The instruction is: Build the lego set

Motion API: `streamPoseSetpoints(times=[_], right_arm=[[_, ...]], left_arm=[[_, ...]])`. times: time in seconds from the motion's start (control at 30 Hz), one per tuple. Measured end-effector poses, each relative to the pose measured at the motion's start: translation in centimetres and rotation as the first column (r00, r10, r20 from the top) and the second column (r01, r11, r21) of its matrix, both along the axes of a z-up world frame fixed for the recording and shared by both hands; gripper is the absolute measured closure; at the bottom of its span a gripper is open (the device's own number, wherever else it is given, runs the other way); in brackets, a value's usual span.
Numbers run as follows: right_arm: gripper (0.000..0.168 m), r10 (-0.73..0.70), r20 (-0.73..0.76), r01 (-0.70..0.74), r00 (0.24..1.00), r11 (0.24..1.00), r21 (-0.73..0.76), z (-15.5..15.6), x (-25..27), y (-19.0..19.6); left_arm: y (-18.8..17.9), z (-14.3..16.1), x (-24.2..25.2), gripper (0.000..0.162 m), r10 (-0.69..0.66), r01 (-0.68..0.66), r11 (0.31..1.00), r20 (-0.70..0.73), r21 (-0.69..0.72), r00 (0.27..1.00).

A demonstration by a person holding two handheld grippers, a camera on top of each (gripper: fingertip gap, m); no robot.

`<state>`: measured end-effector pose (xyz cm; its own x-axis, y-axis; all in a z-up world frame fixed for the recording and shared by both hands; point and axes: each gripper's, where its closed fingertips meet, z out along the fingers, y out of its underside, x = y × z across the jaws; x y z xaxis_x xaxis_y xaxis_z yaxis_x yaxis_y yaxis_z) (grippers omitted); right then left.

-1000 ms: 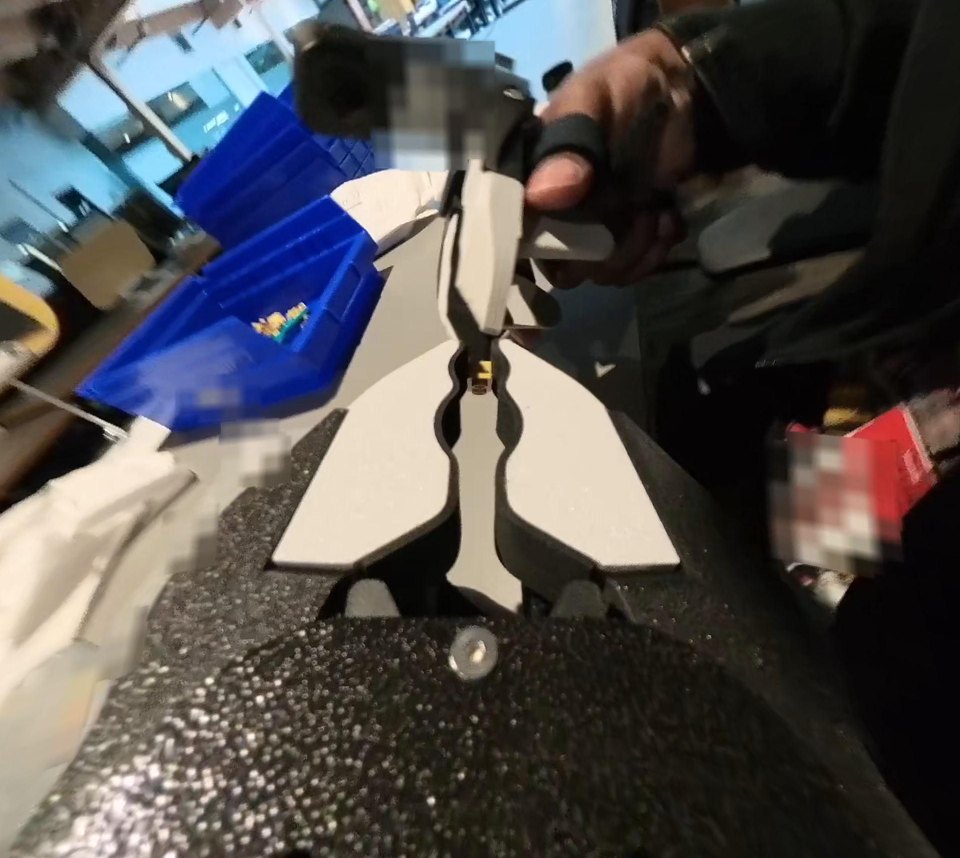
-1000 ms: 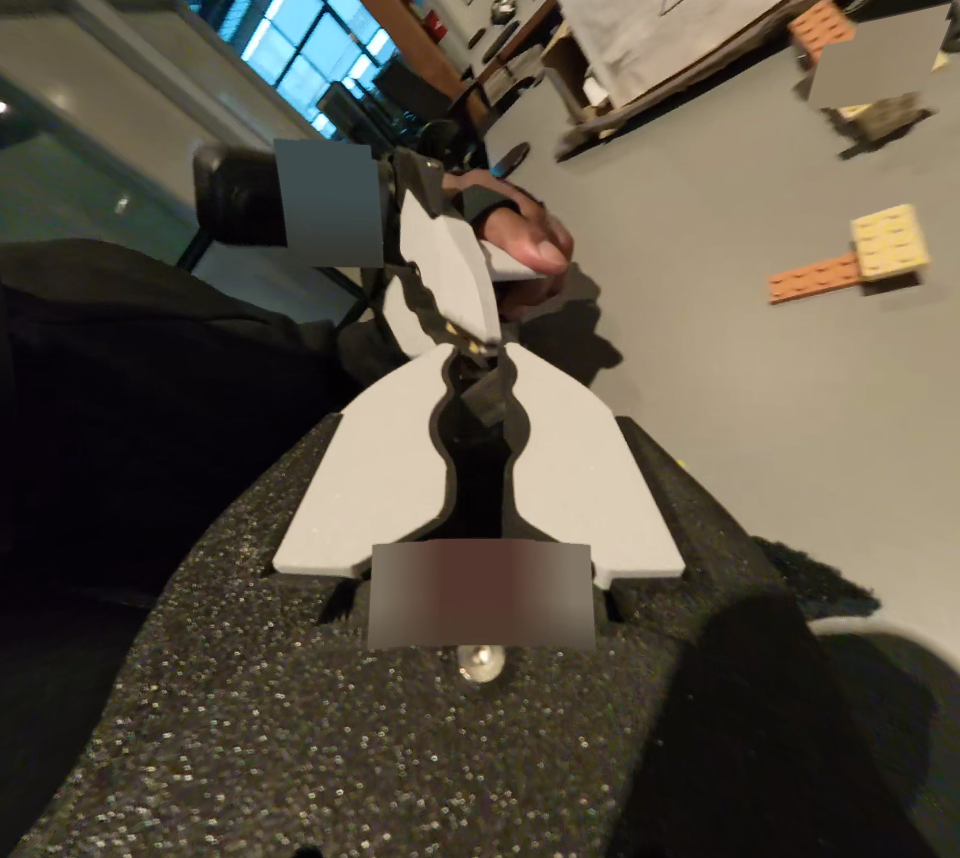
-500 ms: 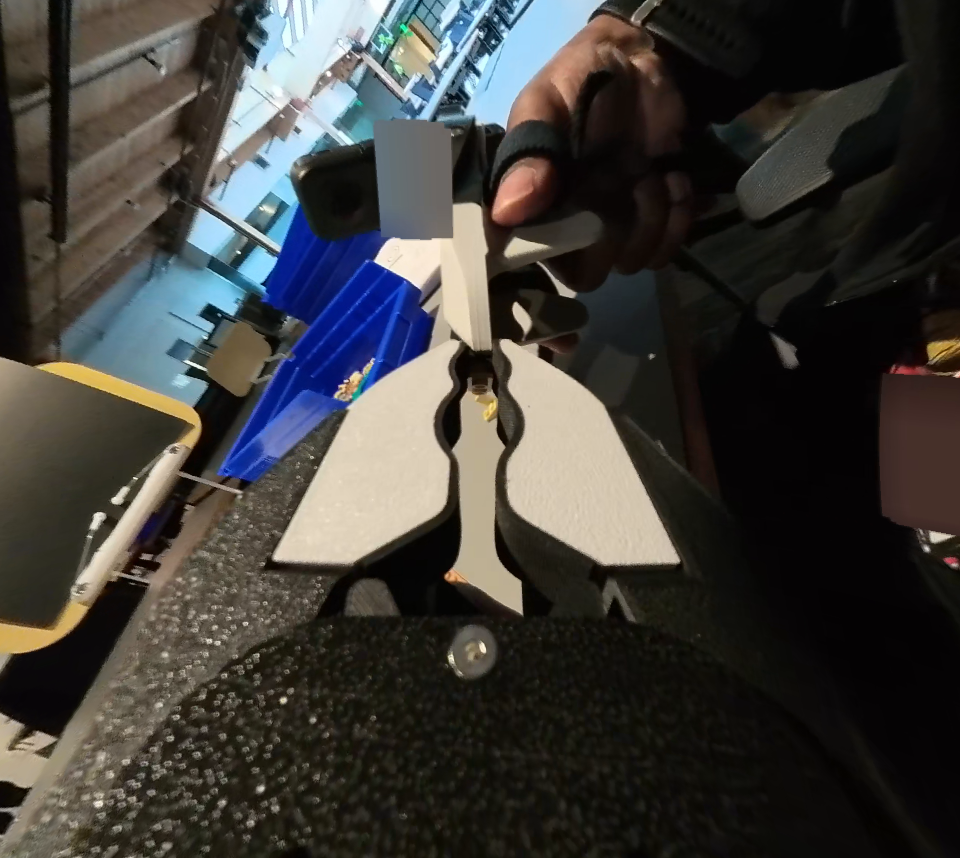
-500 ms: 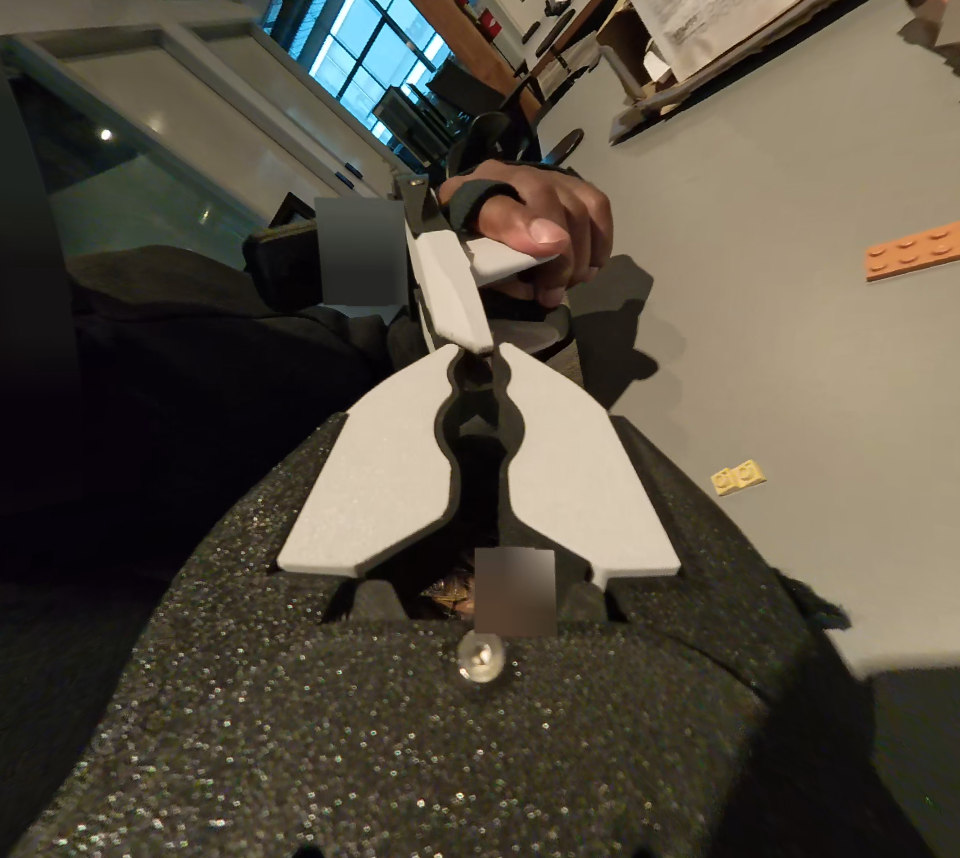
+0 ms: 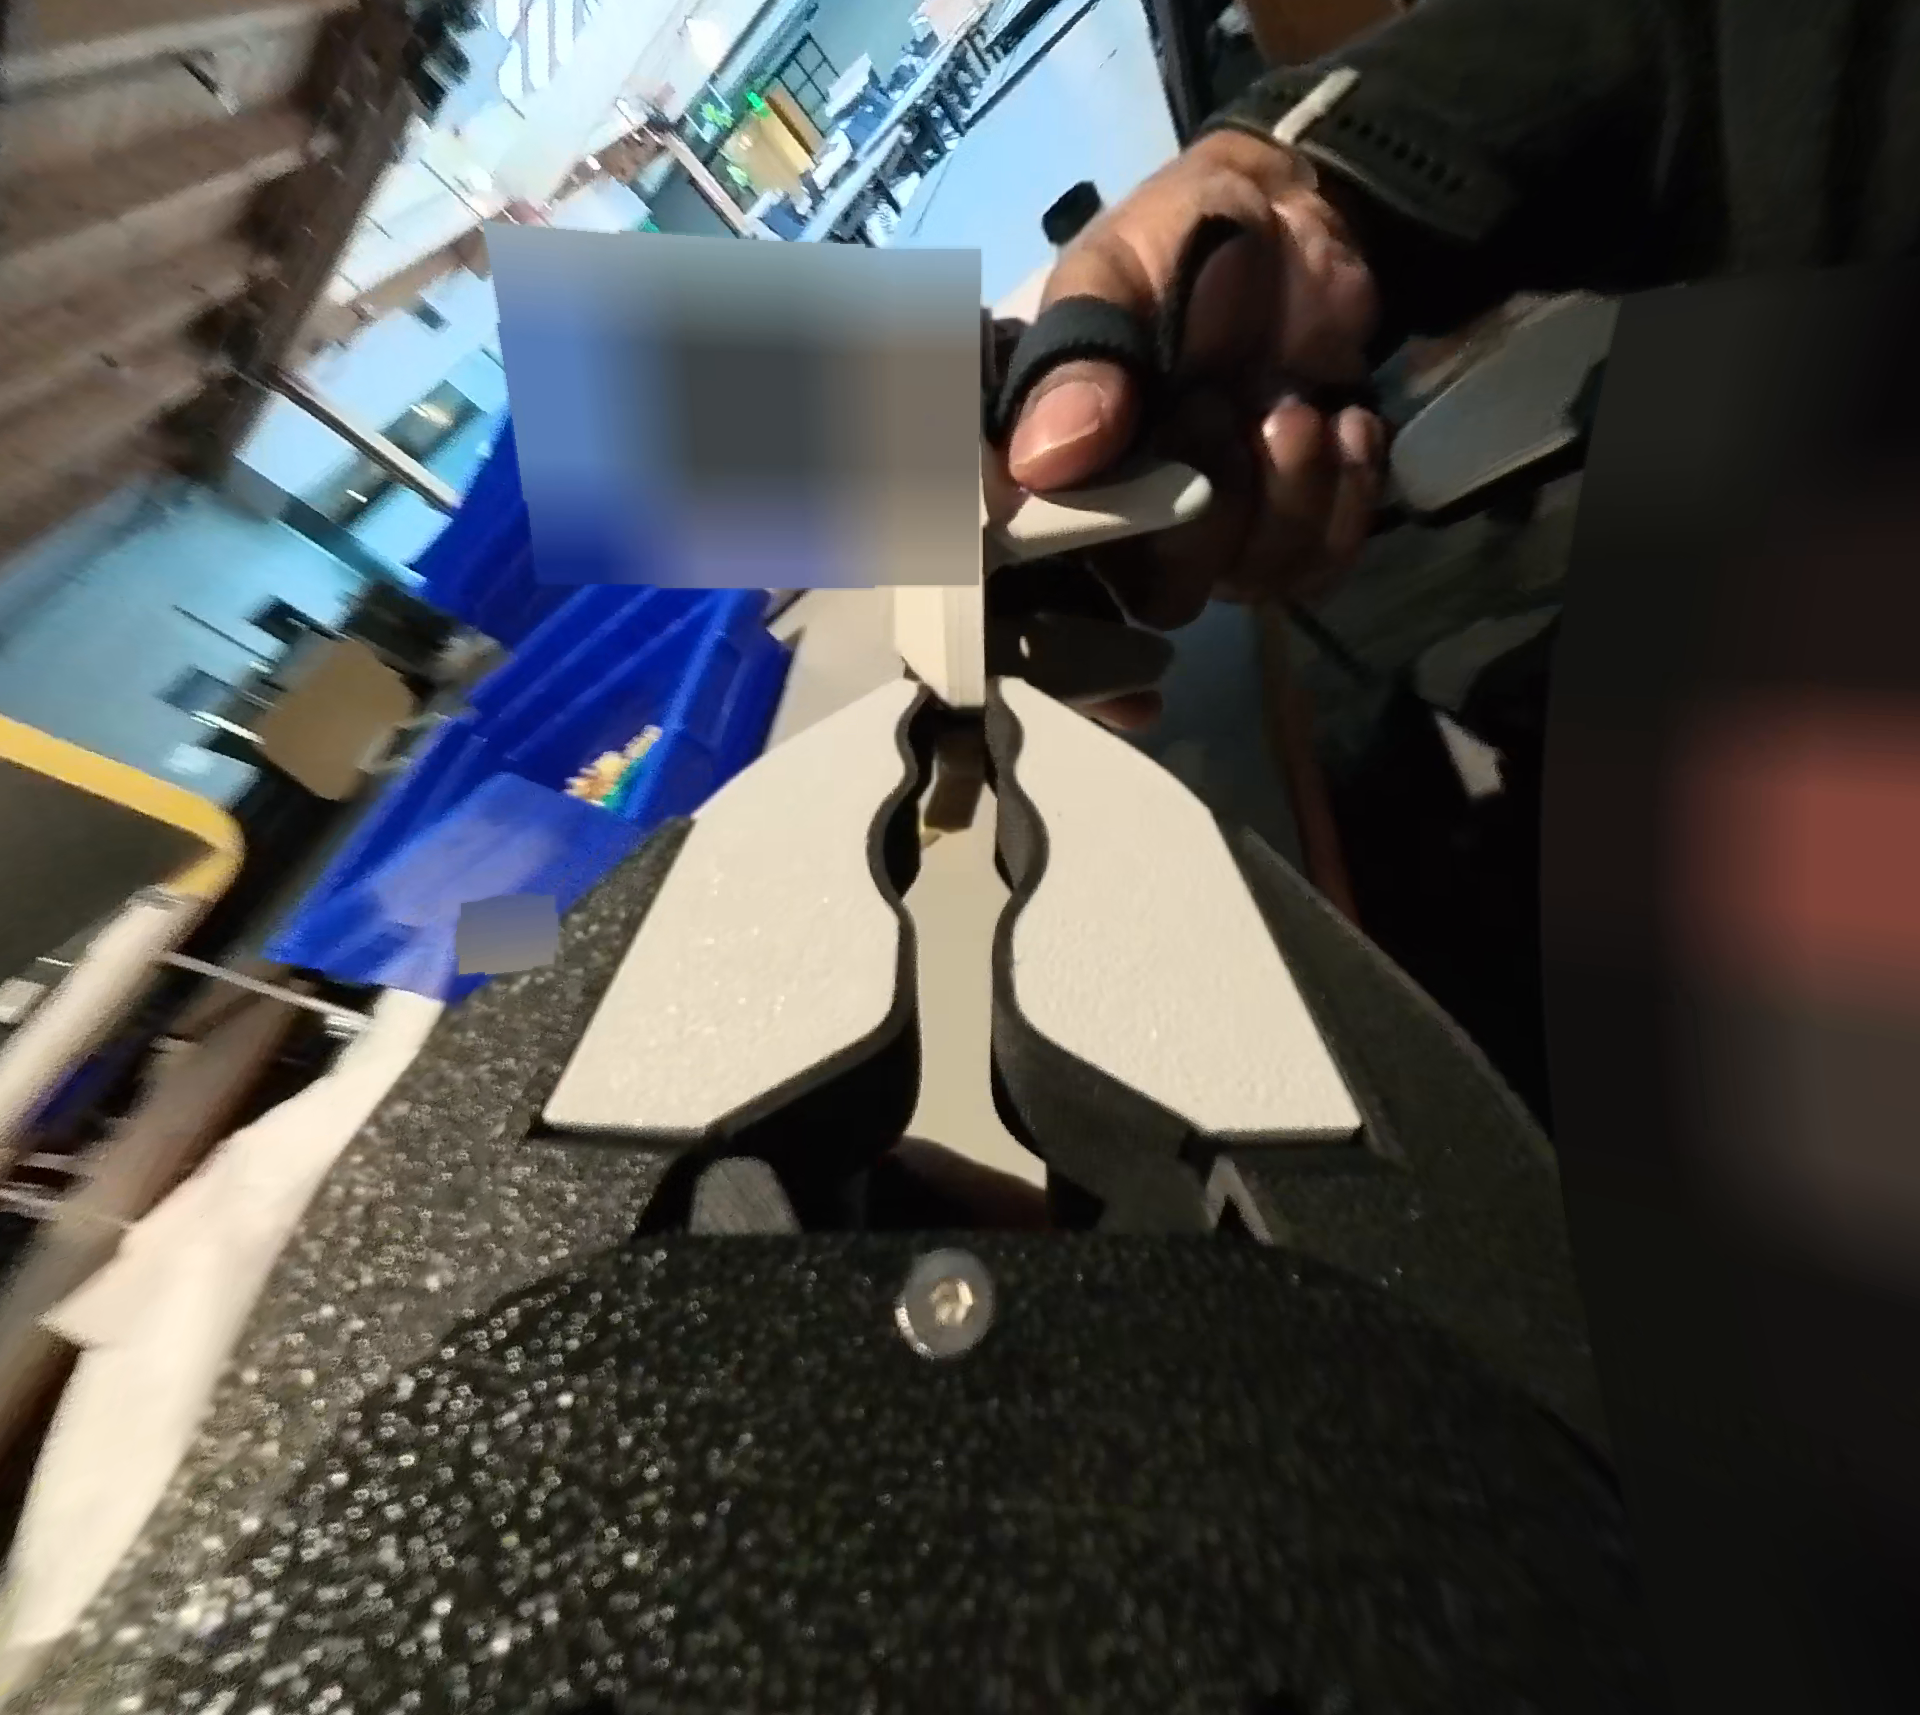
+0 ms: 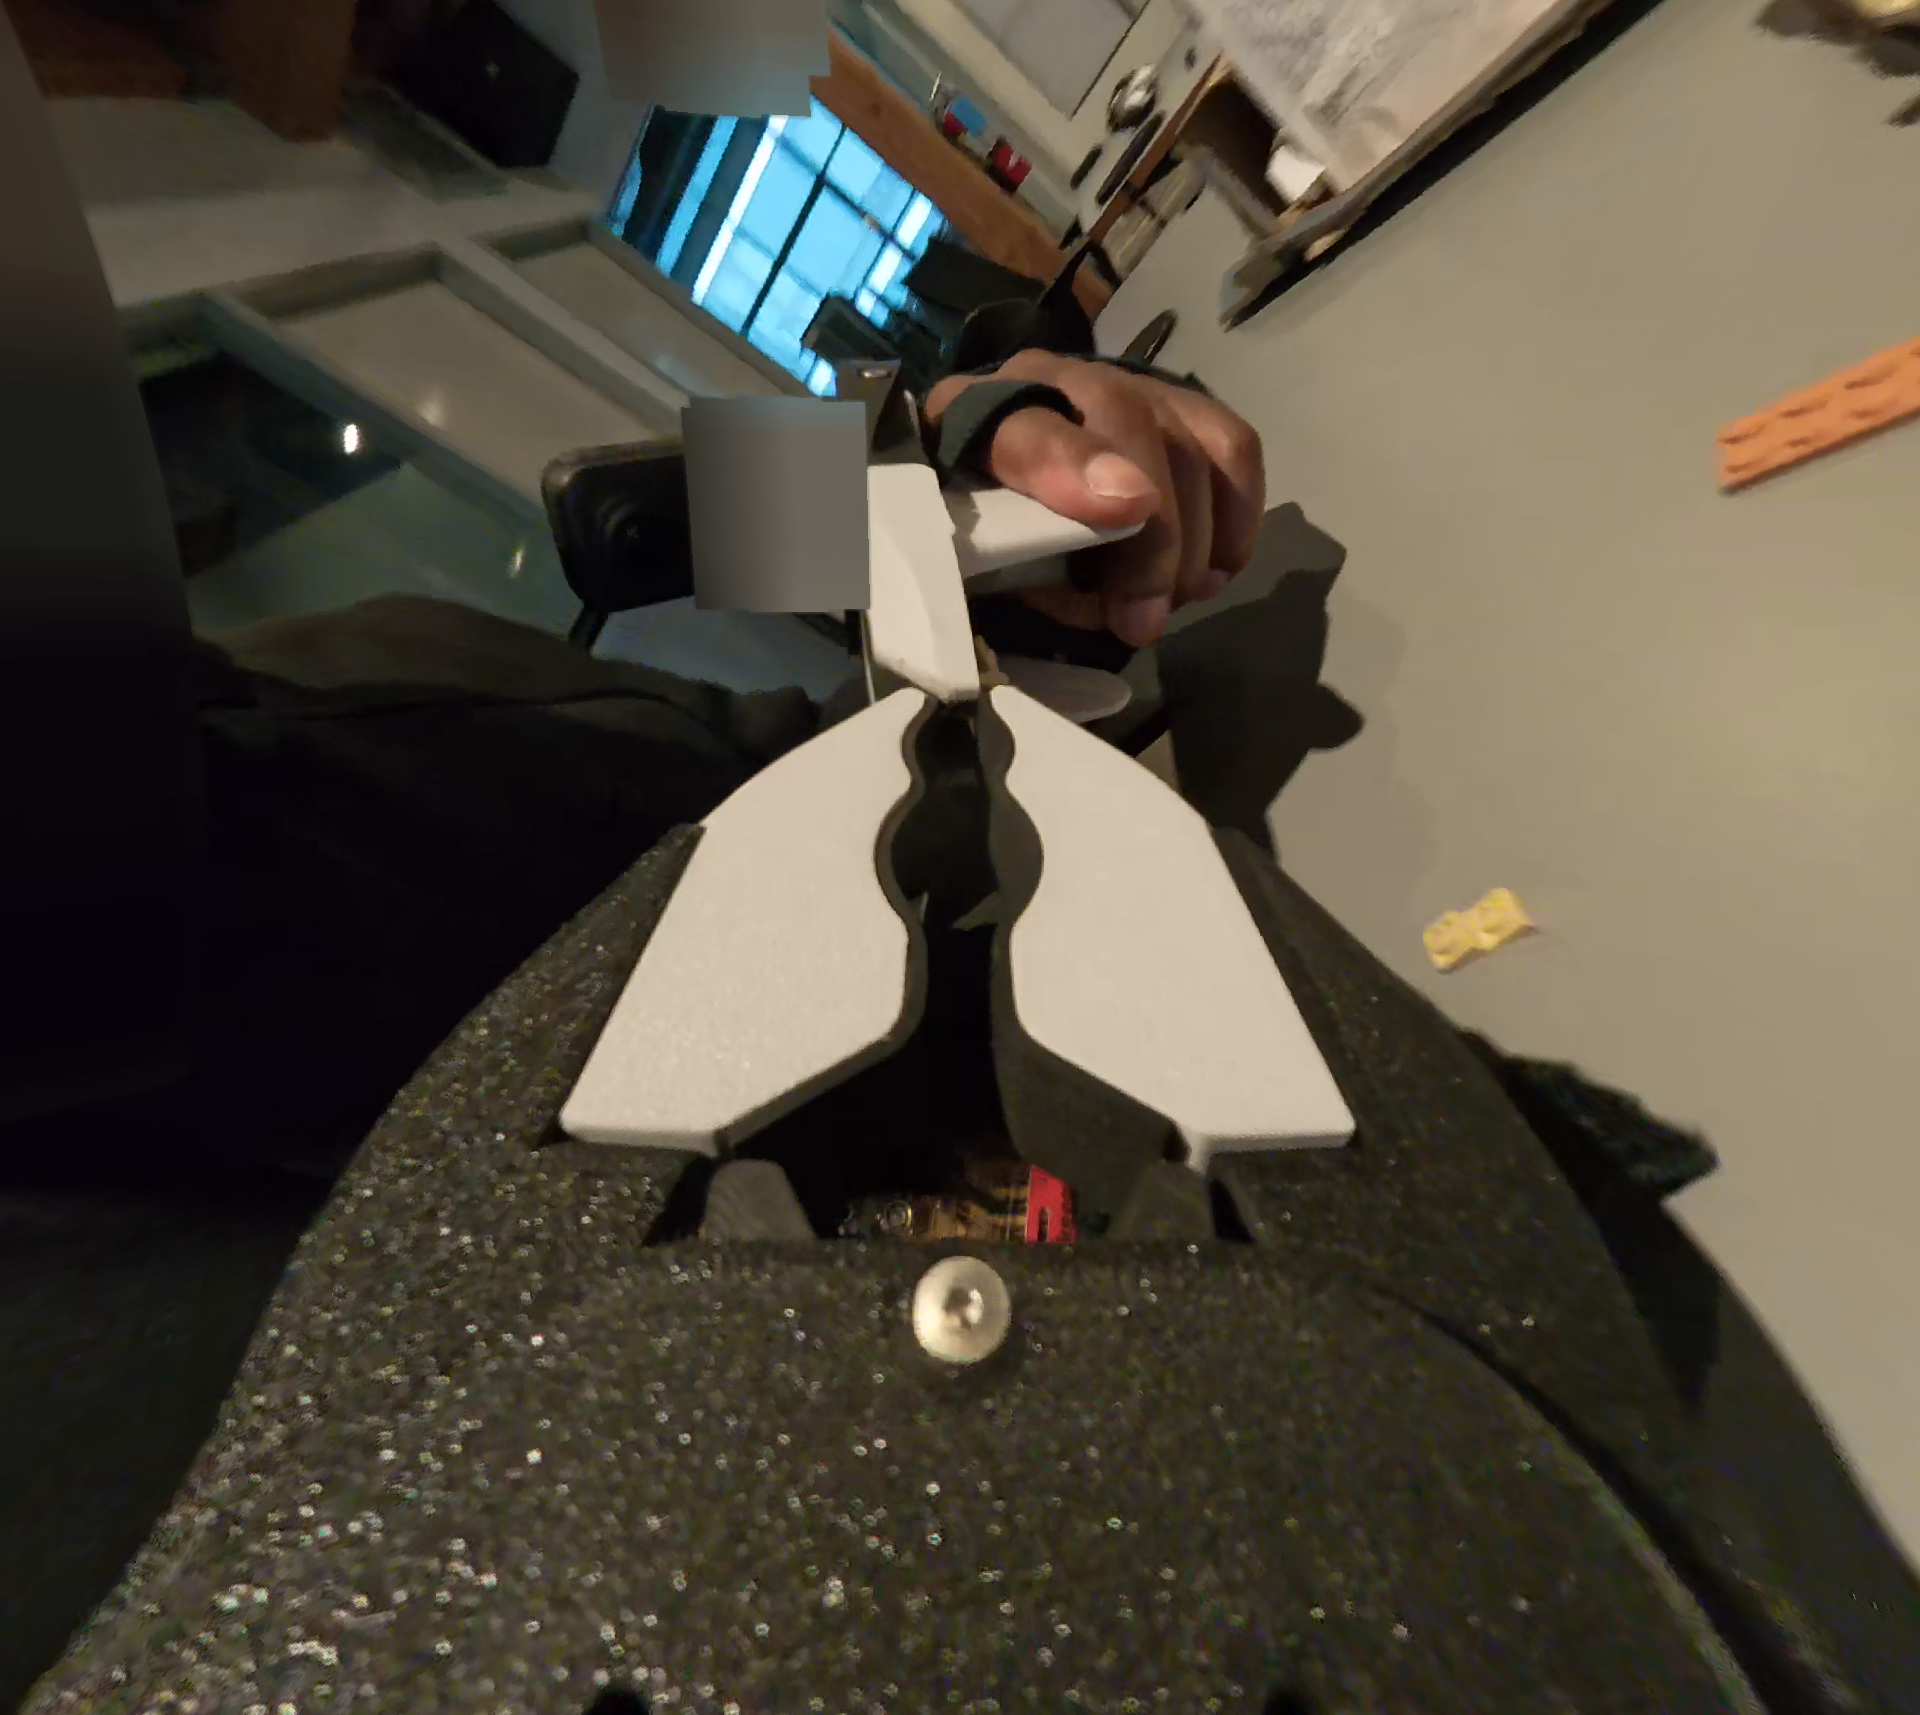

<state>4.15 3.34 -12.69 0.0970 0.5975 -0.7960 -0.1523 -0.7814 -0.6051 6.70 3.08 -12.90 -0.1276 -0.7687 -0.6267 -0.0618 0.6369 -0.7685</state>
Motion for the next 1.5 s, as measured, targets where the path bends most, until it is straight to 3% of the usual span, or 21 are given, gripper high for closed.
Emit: streamPoseSetpoints(times=[0.13, 0.43, 0.6, 0.67, 0.8, 1.0, 1.13, 1.23, 1.5], right_arm=[[0.161, -0.087, 0.033, 0.088, 0.996, 0.996, -0.03, -1.0, 1.3, 1.9], [0.168, -0.183, 0.187, 0.186, 0.965, 0.983, 0.004, -2.8, 3.8, 4.7], [0.165, -0.222, 0.333, 0.188, 0.916, 0.973, 0.132, -3.3, 6.0, 5.7], [0.164, -0.254, 0.437, 0.168, 0.863, 0.959, 0.226, -3.6, 7.1, 6.8], [0.159, -0.298, 0.65, 0.058, 0.699, 0.929, 0.364, -4.9, 9.0, 10.3], [0.142, -0.299, 0.821, -0.173, 0.486, 0.888, 0.426, -8.1, 9.1, 15.2], [0.136, -0.306, 0.756, -0.163, 0.579, 0.865, 0.475, -6.6, 7.1, 15.9], [0.149, -0.339, 0.803, -0.294, 0.49, 0.803, 0.518, -6.6, 7.9, 16.1], [0.155, -0.131, 0.924, -0.692, 0.359, 0.627, 0.358, -6.7, 7.8, 16.1]], left_arm=[[1.8, -1.0, 1.3, 0.153, -0.001, -0.008, 0.989, -0.06, -0.15, 0.998], [4.8, -2.2, 2.3, 0.151, 0.031, -0.058, 0.971, -0.118, -0.231, 0.993], [7.2, -1.5, 0.2, 0.151, 0.145, -0.17, 0.919, -0.096, -0.357, 0.985], [8.1, -1.0, -0.7, 0.151, 0.204, -0.218, 0.893, -0.077, -0.395, 0.976], [10.1, -0.4, -1.7, 0.151, 0.308, -0.295, 0.825, -0.054, -0.482, 0.95], [11.7, -0.6, -1.7, 0.152, 0.351, -0.337, 0.76, -0.085, -0.556, 0.933], [12.1, -0.6, -1.8, 0.152, 0.346, -0.327, 0.733, -0.087, -0.596, 0.934], [12.2, -0.4, -1.9, 0.152, 0.331, -0.304, 0.718, -0.078, -0.626, 0.94], [12.2, 0.1, -2.2, 0.152, 0.276, -0.231, 0.691, -0.045, -0.685, 0.96]])
